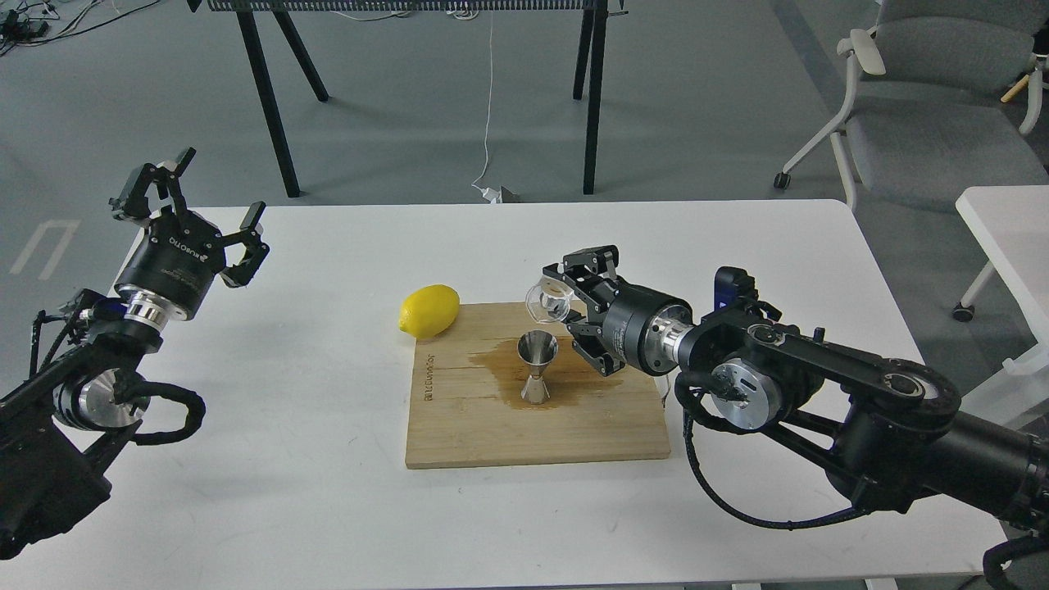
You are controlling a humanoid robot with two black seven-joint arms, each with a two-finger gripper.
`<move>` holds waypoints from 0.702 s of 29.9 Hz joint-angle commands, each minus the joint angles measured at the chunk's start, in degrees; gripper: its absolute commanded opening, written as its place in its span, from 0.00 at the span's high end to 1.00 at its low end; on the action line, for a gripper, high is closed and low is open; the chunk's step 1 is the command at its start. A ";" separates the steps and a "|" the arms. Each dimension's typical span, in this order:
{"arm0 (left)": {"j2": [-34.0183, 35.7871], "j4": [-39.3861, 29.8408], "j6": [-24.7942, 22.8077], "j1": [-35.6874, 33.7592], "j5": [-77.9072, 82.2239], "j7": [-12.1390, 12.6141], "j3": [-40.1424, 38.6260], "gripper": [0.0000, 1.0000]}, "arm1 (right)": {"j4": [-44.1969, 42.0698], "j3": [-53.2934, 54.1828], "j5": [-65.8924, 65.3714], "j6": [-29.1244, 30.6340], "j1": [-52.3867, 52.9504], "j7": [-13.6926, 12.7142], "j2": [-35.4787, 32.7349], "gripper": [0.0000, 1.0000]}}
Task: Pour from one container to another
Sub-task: 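Tilt the glass cup with the right gripper above the jigger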
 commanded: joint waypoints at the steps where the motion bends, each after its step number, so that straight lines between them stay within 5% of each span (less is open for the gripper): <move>1: -0.03 0.00 0.00 0.07 0.00 0.00 0.00 0.02 | 0.01 -0.92 -0.97 0.09 0.54 0.03 -0.08 0.55; 21: -0.73 0.61 0.00 0.07 0.00 0.00 0.00 0.02 | -0.08 -8.30 -7.65 0.09 5.64 0.03 -0.17 0.55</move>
